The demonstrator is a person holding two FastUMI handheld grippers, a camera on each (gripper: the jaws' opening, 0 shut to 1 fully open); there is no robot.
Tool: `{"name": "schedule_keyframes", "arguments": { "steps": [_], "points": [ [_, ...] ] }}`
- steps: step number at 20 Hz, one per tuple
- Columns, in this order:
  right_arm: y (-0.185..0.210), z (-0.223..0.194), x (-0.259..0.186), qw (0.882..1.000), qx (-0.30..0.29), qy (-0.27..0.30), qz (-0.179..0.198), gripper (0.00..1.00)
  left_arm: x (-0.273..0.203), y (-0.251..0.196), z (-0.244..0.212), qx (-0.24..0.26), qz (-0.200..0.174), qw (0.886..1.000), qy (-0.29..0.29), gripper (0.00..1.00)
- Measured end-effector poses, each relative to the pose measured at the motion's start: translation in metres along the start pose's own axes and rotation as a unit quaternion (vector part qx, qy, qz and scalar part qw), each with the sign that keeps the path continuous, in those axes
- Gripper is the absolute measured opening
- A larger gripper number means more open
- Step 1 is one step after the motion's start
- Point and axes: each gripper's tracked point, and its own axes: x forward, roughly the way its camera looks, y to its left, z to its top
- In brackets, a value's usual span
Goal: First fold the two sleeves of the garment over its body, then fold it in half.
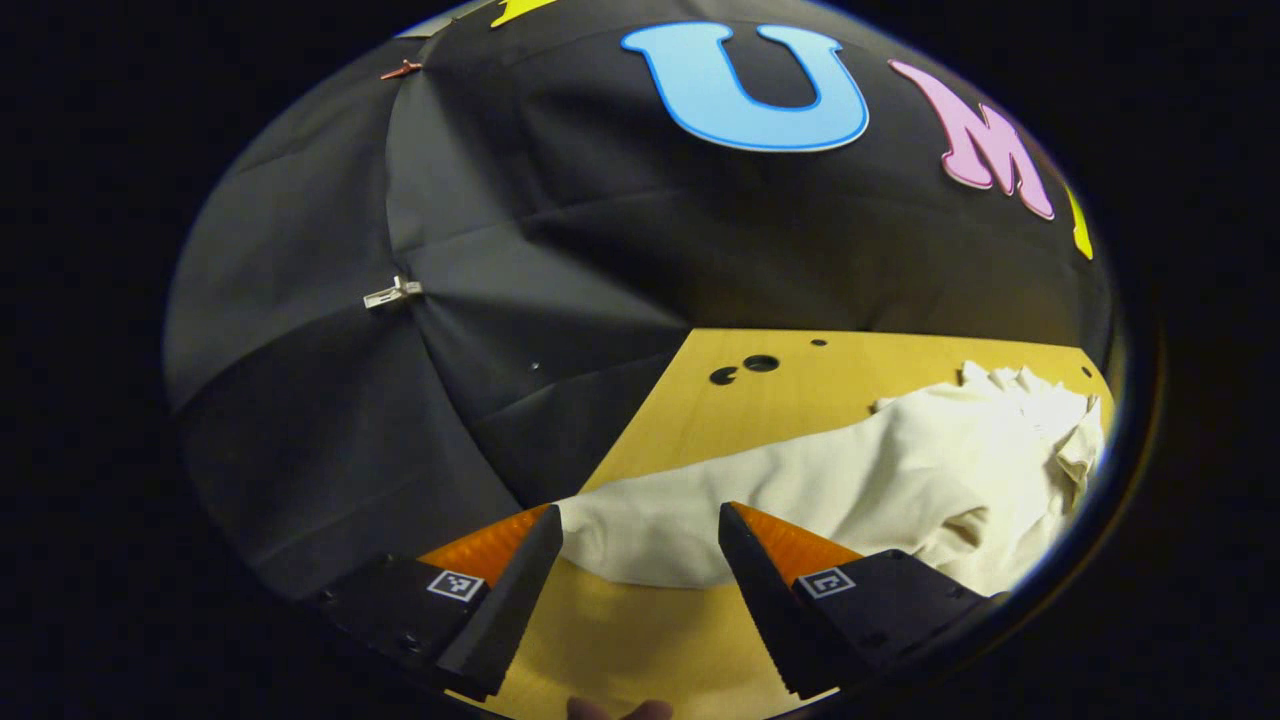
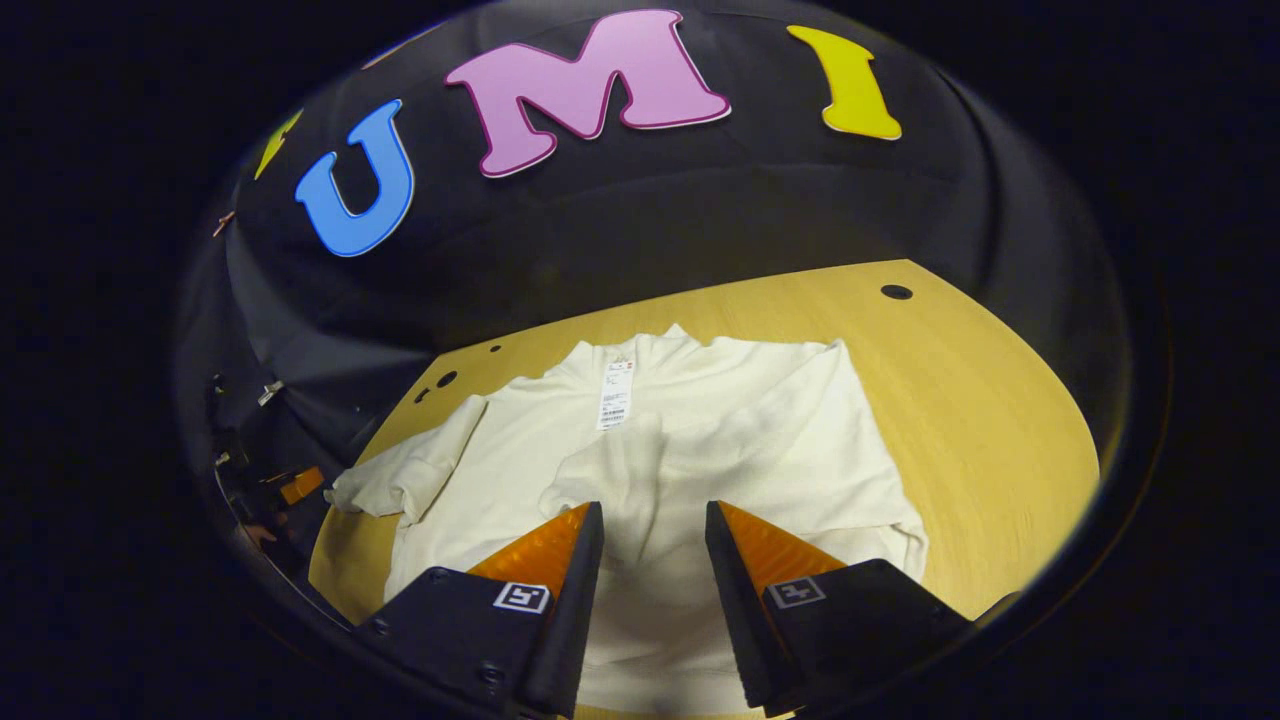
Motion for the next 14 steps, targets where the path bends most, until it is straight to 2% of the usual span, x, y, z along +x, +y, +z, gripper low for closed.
{"name": "schedule_keyframes", "arguments": {
  "steps": [5,10,13,14],
  "points": [
    [-0.025,0.001,-0.029,1.000,0.010,0.000,-0.021,0.64,0.034,0.014,-0.024,0.021,0.031,0.999,0.036,0.98],
    [-0.030,-0.004,-0.050,1.000,0.005,0.007,-0.023,0.63,0.052,0.011,-0.062,0.018,0.027,0.993,0.110,0.98],
    [-0.034,-0.005,-0.059,1.000,0.005,0.008,-0.025,0.64,0.056,0.010,-0.065,0.004,0.023,0.994,0.110,0.98],
    [-0.036,-0.006,-0.060,1.000,0.003,0.009,-0.026,0.63,0.057,0.006,-0.065,0.002,0.011,0.994,0.111,0.98]
  ]
}}
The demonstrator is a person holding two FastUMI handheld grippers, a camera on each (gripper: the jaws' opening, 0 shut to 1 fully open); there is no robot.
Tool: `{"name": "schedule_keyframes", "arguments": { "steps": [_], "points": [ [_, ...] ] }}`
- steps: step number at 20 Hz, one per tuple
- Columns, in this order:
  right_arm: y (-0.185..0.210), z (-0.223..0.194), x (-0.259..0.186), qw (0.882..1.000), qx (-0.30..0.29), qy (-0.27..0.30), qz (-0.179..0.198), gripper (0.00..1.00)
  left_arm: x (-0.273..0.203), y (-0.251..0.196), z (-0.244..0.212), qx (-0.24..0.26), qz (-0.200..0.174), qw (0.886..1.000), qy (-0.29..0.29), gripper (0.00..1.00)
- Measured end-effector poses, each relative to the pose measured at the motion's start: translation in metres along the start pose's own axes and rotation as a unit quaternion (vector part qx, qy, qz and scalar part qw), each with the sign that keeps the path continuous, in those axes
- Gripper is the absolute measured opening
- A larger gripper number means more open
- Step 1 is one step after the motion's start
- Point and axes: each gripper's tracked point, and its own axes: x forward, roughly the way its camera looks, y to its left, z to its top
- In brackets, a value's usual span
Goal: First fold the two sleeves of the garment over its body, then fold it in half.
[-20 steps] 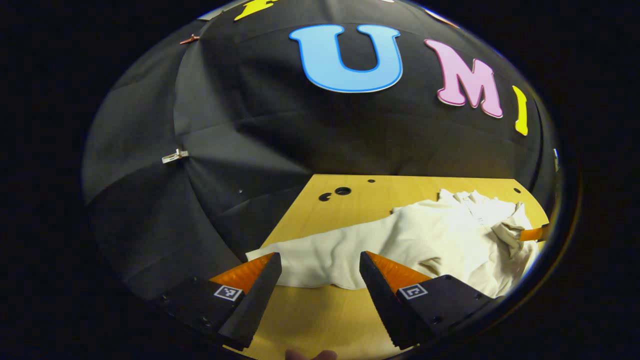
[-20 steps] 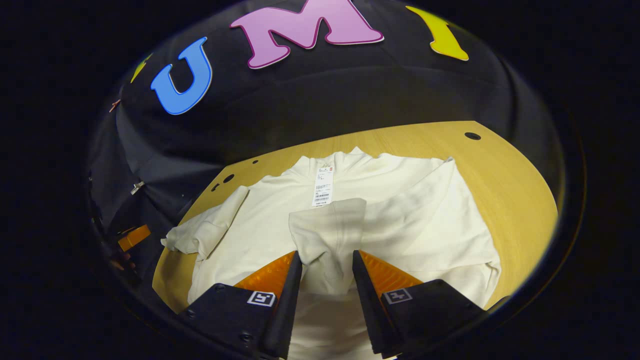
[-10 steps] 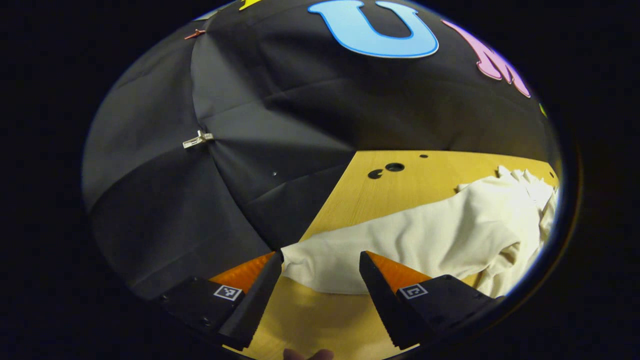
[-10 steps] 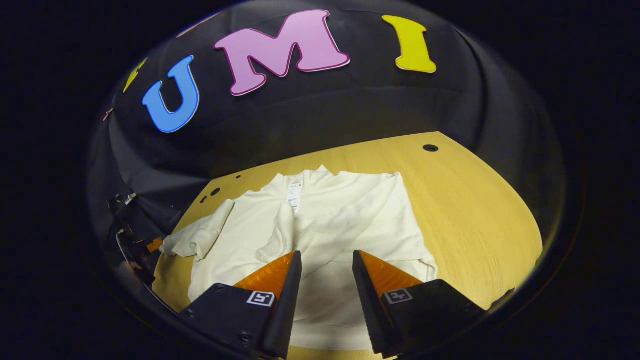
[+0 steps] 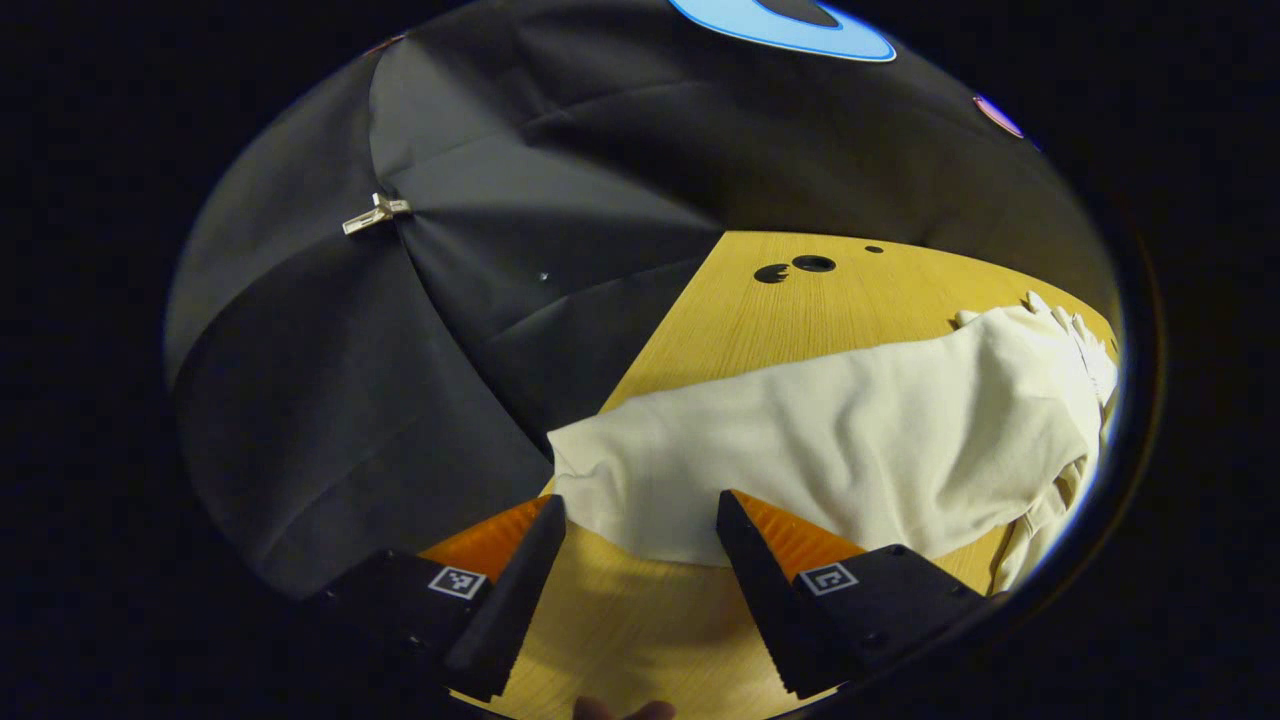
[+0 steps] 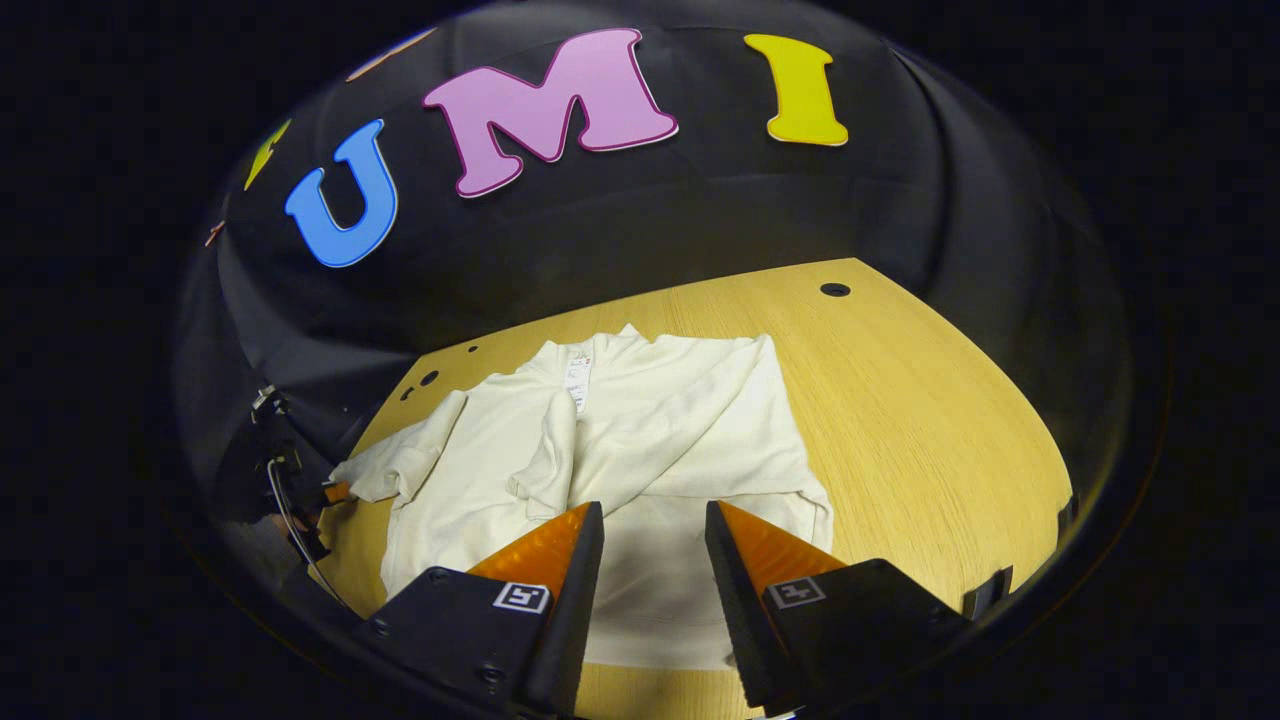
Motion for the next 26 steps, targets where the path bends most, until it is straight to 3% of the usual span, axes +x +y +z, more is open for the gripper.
{"name": "schedule_keyframes", "arguments": {
  "steps": [1,2,4,6,9,12,19,22,23,24,26],
  "points": [
    [-0.001,-0.001,-0.003,1.000,-0.002,0.002,0.001,0.63,0.002,-0.011,-0.004,-0.002,-0.025,1.000,0.002,0.94],
    [-0.002,-0.003,-0.005,1.000,-0.002,0.003,0.001,0.64,0.003,-0.019,-0.001,-0.004,-0.045,0.999,-0.004,0.75],
    [-0.003,-0.006,-0.009,1.000,-0.003,0.006,0.002,0.63,0.005,-0.022,0.000,0.010,-0.044,0.999,-0.009,0.37],
    [-0.005,-0.007,-0.012,1.000,-0.003,0.006,0.002,0.63,0.004,-0.023,0.003,0.023,-0.029,0.999,-0.009,0.13],
    [-0.009,-0.009,-0.015,1.000,-0.002,0.007,0.004,0.63,-0.002,-0.033,0.006,0.021,-0.037,0.999,-0.012,0.07],
    [-0.013,-0.010,-0.017,1.000,-0.004,0.009,0.006,0.63,-0.016,-0.045,0.012,0.006,-0.074,0.997,-0.022,0.06],
    [-0.023,-0.013,-0.020,1.000,-0.003,0.011,0.014,0.64,-0.065,-0.075,0.047,-0.001,-0.122,0.990,-0.072,0.06],
    [-0.027,-0.017,-0.020,1.000,-0.001,0.016,0.015,0.63,-0.093,-0.105,0.069,0.009,-0.152,0.983,-0.099,0.06],
    [-0.031,-0.018,-0.021,1.000,0.000,0.016,0.013,0.63,-0.105,-0.119,0.076,0.012,-0.165,0.980,-0.107,0.02],
    [-0.034,-0.017,-0.021,1.000,-0.001,0.014,0.011,0.64,-0.115,-0.133,0.082,0.017,-0.177,0.977,-0.114,0.06],
    [-0.039,-0.018,-0.023,1.000,-0.005,0.014,0.008,0.64,-0.136,-0.165,0.091,0.025,-0.206,0.971,-0.119,0.06]
  ]
}}
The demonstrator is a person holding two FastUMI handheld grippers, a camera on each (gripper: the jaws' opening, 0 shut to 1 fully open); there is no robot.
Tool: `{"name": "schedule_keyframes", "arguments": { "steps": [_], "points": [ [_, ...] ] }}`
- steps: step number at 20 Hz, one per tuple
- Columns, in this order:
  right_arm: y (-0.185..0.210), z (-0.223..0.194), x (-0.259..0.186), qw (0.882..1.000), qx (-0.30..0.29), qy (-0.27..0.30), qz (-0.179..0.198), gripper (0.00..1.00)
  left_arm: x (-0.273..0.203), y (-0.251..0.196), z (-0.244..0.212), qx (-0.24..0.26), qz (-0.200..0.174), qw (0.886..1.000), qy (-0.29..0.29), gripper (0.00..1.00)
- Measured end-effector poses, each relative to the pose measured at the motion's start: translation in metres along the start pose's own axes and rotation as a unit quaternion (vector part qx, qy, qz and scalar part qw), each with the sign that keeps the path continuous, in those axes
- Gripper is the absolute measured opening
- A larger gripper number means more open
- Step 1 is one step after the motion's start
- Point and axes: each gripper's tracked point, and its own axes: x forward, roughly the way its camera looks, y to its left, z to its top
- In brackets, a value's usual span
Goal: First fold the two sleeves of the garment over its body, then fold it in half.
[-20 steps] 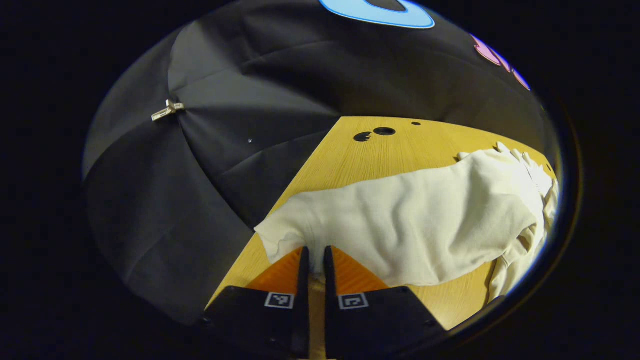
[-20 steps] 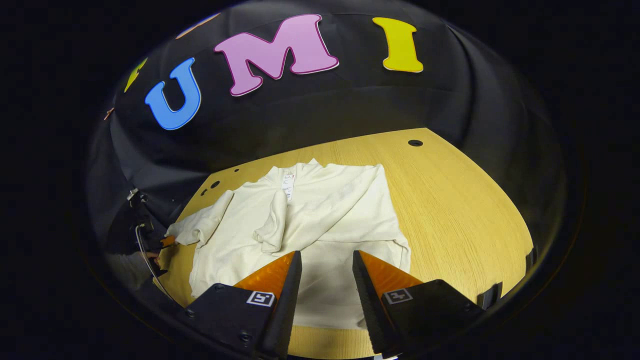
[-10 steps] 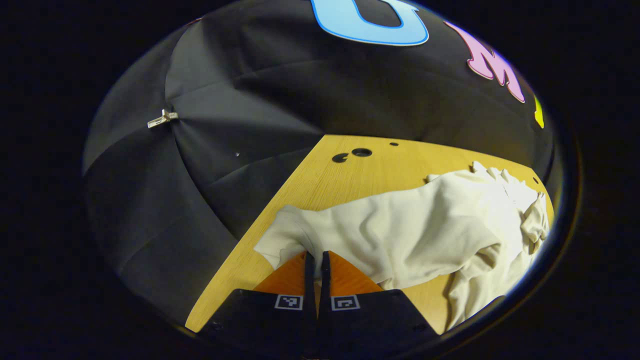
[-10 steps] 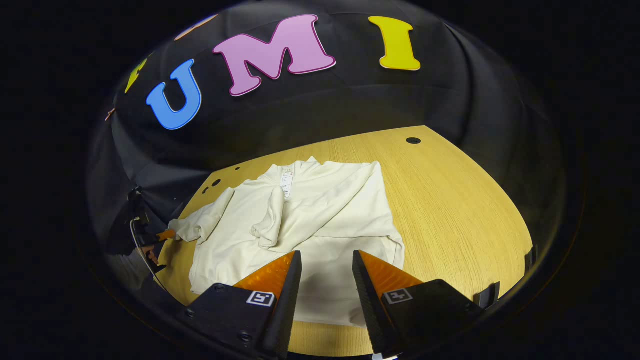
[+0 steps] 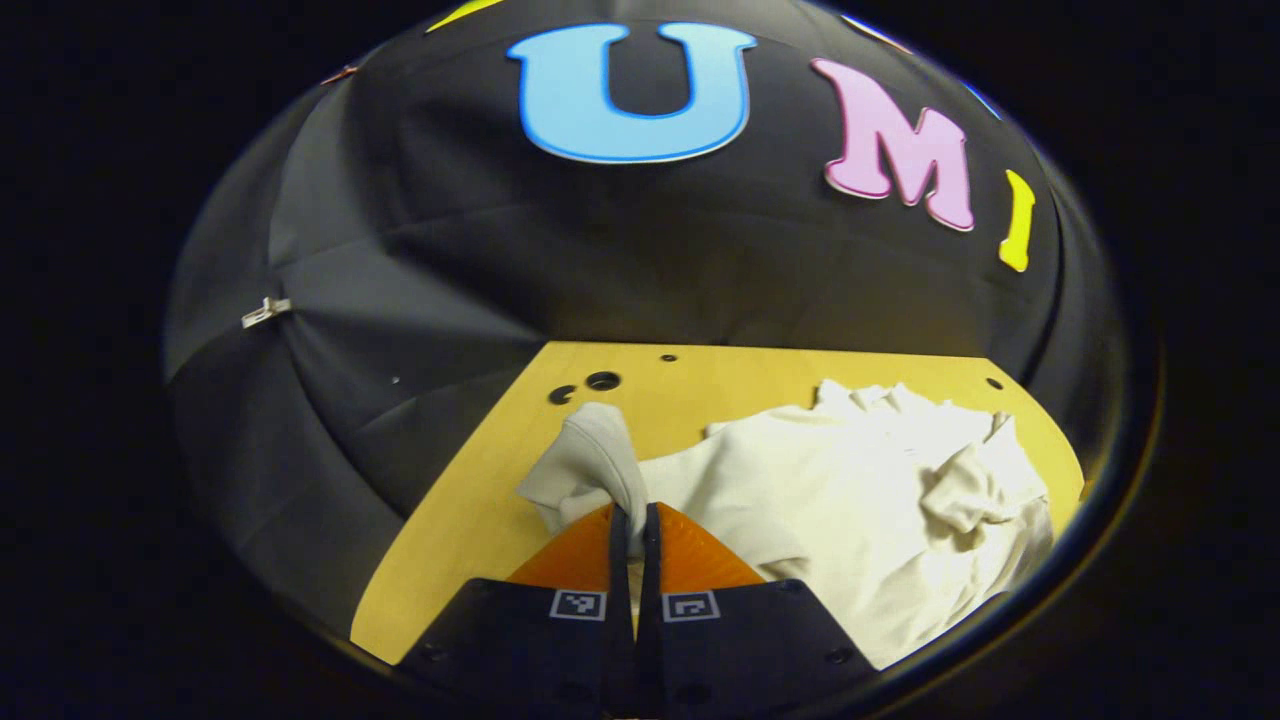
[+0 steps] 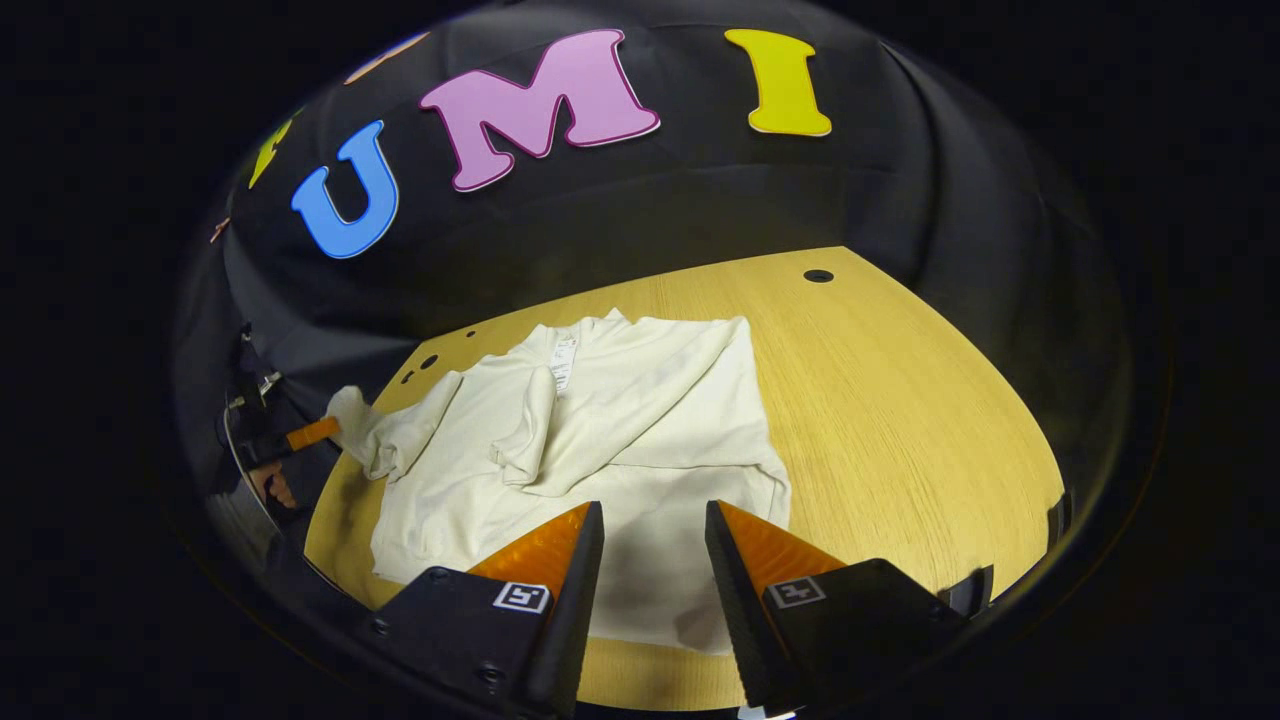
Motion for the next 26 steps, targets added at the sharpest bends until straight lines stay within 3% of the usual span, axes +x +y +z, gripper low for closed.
{"name": "schedule_keyframes", "arguments": {
  "steps": [8,18,26],
  "points": [
    [-0.024,-0.009,-0.008,1.000,0.017,0.001,-0.016,0.63,-0.009,-0.131,0.027,0.021,-0.102,0.995,-0.010,0.06],
    [-0.047,-0.024,-0.016,0.999,0.038,0.008,-0.030,0.63,-0.003,-0.265,-0.023,0.076,-0.192,0.978,0.037,0.06],
    [-0.066,-0.043,-0.034,0.997,0.053,0.010,-0.051,0.64,0.017,-0.309,-0.079,0.155,-0.195,0.965,0.086,0.07]
  ]
}}
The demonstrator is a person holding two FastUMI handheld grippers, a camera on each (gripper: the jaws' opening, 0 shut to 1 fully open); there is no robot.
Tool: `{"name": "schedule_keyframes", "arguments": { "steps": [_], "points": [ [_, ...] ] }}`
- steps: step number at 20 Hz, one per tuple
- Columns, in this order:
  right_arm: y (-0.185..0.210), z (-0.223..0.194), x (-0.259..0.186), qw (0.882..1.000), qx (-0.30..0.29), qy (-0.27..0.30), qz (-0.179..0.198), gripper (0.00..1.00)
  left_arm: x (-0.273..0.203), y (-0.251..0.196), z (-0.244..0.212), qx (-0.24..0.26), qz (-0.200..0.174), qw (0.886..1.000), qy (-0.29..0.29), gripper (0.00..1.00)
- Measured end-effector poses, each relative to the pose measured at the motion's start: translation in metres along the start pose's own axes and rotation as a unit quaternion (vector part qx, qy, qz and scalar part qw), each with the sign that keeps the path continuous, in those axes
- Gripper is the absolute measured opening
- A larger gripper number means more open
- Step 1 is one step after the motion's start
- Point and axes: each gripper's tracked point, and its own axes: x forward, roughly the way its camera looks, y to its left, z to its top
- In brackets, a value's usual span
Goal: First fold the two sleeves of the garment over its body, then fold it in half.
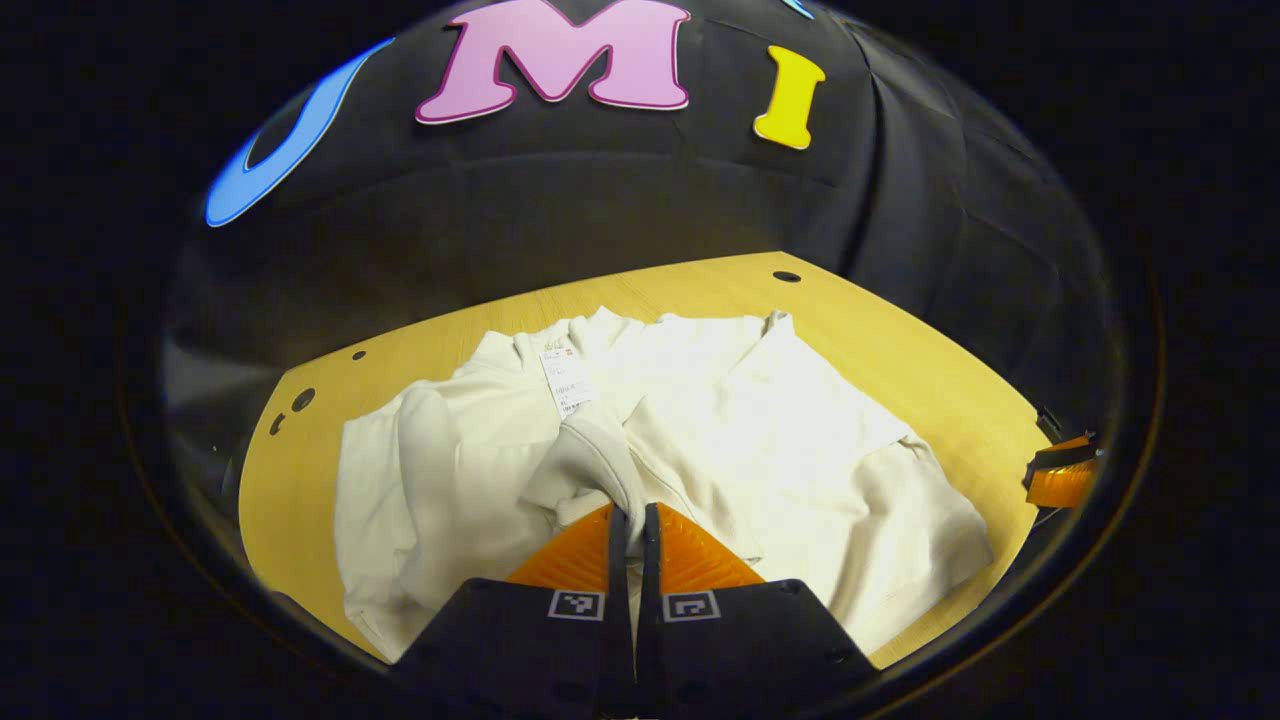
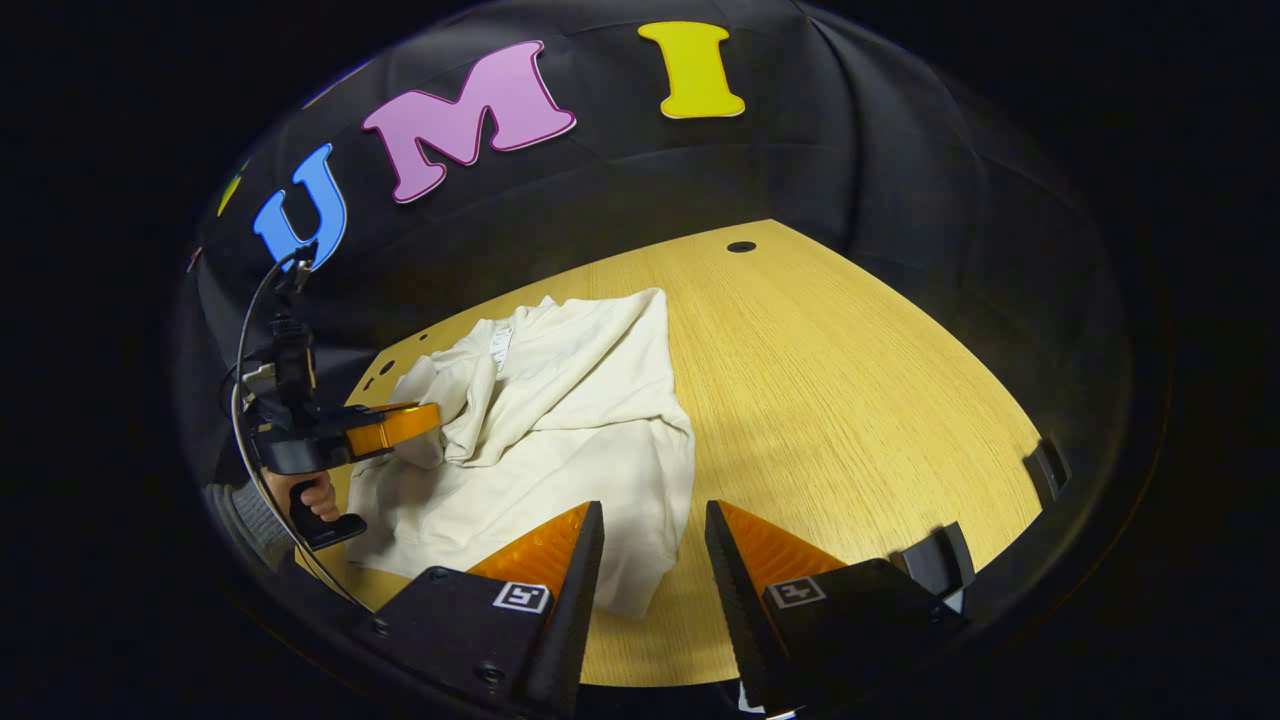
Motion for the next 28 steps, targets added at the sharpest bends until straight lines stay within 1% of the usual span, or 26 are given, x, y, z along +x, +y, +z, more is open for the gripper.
{"name": "schedule_keyframes", "arguments": {
  "steps": [1,3,4,6,7,10,12,16,18,24,25,26,28],
  "points": [
    [0.000,-0.005,-0.001,1.000,0.000,0.001,-0.002,0.63,0.002,-0.001,-0.002,0.004,0.001,1.000,0.003,0.07],
    [0.003,-0.013,-0.006,1.000,-0.001,0.006,-0.002,0.64,0.003,-0.003,-0.008,0.007,-0.003,1.000,0.011,0.11],
    [0.006,-0.018,-0.008,1.000,-0.002,0.009,-0.001,0.64,0.002,-0.002,-0.010,0.004,-0.003,1.000,0.016,0.17],
    [0.012,-0.029,-0.010,1.000,-0.006,0.016,-0.001,0.63,0.000,-0.001,-0.011,-0.001,-0.003,1.000,0.021,0.25],
    [0.015,-0.032,-0.011,1.000,-0.008,0.019,-0.001,0.64,-0.002,-0.001,-0.011,-0.003,-0.006,1.000,0.018,0.27],
    [0.028,-0.043,-0.013,1.000,-0.007,0.026,-0.003,0.64,-0.025,0.009,-0.011,-0.007,0.000,1.000,0.006,0.60],
    [0.037,-0.047,-0.012,1.000,-0.006,0.029,-0.003,0.63,-0.046,0.020,-0.008,-0.017,0.008,1.000,-0.011,0.70],
    [0.048,-0.047,-0.005,0.999,-0.012,0.035,-0.003,0.64,-0.098,0.044,-0.007,-0.046,0.024,0.998,-0.034,0.73],
    [0.050,-0.046,0.000,0.999,-0.011,0.040,-0.003,0.64,-0.119,0.056,-0.017,-0.064,0.034,0.997,-0.033,0.73],
    [0.043,-0.049,0.009,0.998,-0.026,0.056,-0.018,0.64,-0.162,0.093,-0.087,-0.118,0.076,0.990,0.014,0.74],
    [0.039,-0.050,0.010,0.998,-0.031,0.060,-0.022,0.64,-0.166,0.098,-0.101,-0.121,0.083,0.989,0.023,0.70],
    [0.036,-0.051,0.011,0.997,-0.034,0.065,-0.024,0.64,-0.170,0.101,-0.113,-0.125,0.088,0.988,0.031,0.74],
    [0.030,-0.055,0.011,0.996,-0.036,0.074,-0.029,0.64,-0.177,0.105,-0.134,-0.131,0.096,0.986,0.045,0.74]
  ]
}}
